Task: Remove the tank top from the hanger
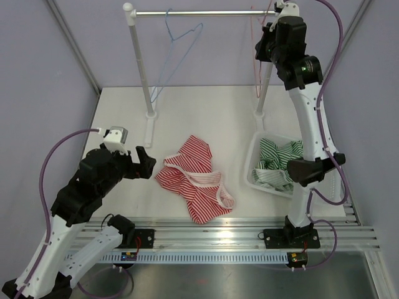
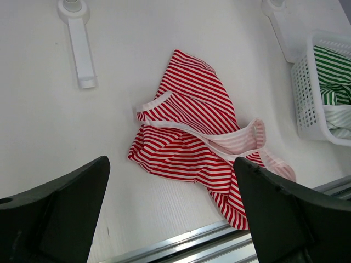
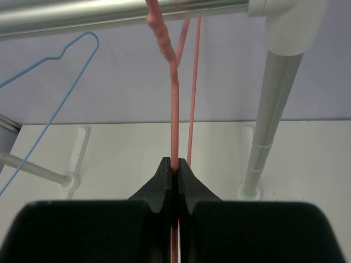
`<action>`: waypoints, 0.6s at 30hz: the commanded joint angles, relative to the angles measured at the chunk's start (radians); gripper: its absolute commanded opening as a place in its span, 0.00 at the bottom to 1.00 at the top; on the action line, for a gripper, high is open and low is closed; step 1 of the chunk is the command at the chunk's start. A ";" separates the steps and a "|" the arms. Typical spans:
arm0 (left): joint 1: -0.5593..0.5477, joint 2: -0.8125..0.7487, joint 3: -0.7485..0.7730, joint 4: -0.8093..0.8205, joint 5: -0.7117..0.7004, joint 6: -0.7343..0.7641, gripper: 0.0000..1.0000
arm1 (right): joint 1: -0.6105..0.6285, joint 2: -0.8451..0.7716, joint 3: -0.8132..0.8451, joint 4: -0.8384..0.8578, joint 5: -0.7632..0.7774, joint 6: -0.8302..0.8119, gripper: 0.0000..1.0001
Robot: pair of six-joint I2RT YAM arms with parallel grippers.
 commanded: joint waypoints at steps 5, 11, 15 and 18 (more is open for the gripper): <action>-0.002 -0.004 -0.034 0.038 -0.009 0.014 0.99 | -0.064 0.134 0.128 0.010 -0.156 -0.024 0.00; -0.002 0.007 -0.049 0.055 -0.018 0.004 0.99 | -0.064 0.112 0.028 0.019 -0.156 -0.021 0.00; -0.003 0.042 -0.057 0.072 -0.001 -0.039 0.99 | -0.064 0.060 -0.061 0.044 -0.151 -0.023 0.02; -0.005 0.065 -0.063 0.079 -0.029 -0.062 0.99 | -0.064 0.016 -0.078 0.026 -0.166 -0.033 0.53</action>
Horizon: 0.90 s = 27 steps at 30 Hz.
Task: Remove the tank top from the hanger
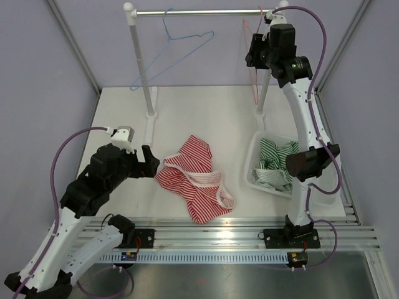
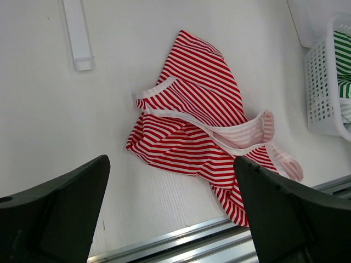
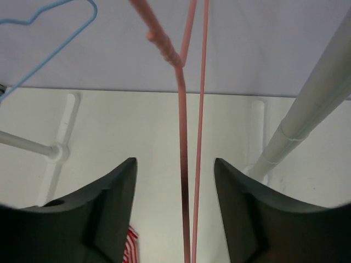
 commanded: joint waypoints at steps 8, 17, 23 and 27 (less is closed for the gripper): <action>-0.123 0.265 -0.024 0.165 -0.107 -0.196 0.99 | 0.000 -0.474 -0.455 0.020 -0.134 -0.004 0.99; -0.273 0.619 -0.067 0.369 -0.133 -0.224 0.99 | 0.000 -1.056 -1.043 0.115 -0.338 0.025 0.99; -0.348 0.812 -0.100 0.486 -0.098 -0.265 0.99 | 0.002 -1.321 -1.307 0.202 -0.522 0.094 1.00; -0.379 0.925 -0.130 0.549 -0.089 -0.292 0.99 | 0.000 -1.397 -1.347 0.182 -0.563 0.105 0.99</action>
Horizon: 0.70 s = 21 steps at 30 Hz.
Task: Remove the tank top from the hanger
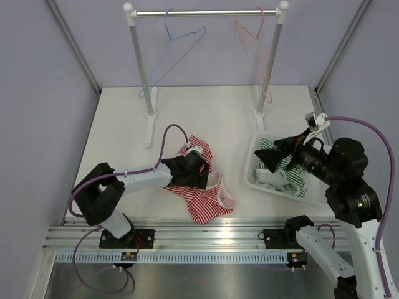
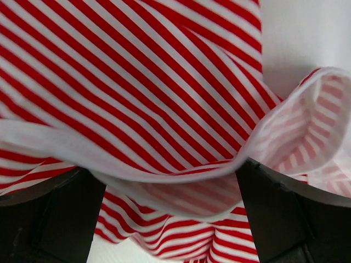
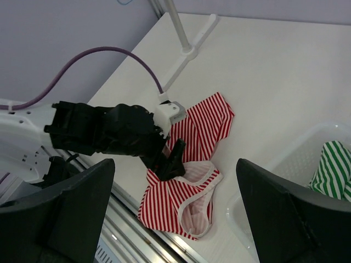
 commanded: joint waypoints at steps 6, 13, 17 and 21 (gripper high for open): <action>-0.041 0.132 -0.012 0.144 0.018 -0.059 0.19 | 0.000 -0.064 -0.012 -0.018 -0.077 0.021 1.00; -0.059 -0.024 0.103 -0.014 -0.092 -0.026 0.00 | 0.000 -0.136 0.026 -0.073 0.028 0.009 1.00; -0.090 -0.153 0.158 -0.059 -0.148 0.003 0.00 | 0.002 -0.176 0.057 -0.116 0.123 0.010 1.00; -0.156 -0.246 0.223 -0.065 -0.189 0.032 0.00 | 0.002 -0.211 0.097 -0.157 0.216 0.004 0.99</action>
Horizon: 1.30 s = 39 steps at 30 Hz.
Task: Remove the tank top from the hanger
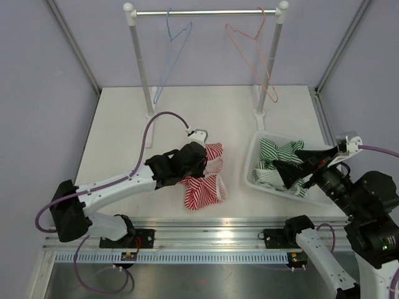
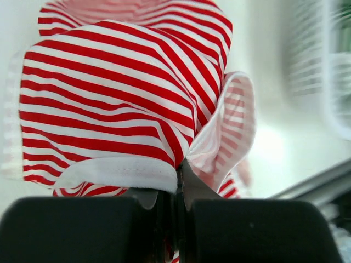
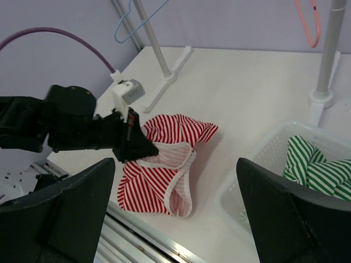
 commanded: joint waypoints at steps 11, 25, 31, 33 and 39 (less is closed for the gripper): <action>-0.218 -0.113 0.299 0.091 -0.146 0.147 0.00 | 0.000 -0.071 0.195 -0.144 0.238 -0.027 1.00; -0.238 0.179 0.621 0.292 0.127 0.346 0.00 | 0.000 -0.177 0.325 -0.217 0.369 -0.035 1.00; -0.238 0.357 0.703 0.428 0.239 0.438 0.00 | 0.000 -0.184 0.334 -0.230 0.364 -0.035 1.00; -0.239 0.456 0.773 0.439 0.258 0.455 0.00 | 0.000 -0.184 0.334 -0.234 0.353 -0.031 0.99; -0.235 0.691 1.049 0.395 0.310 0.471 0.00 | 0.000 -0.182 0.343 -0.253 0.353 -0.041 0.99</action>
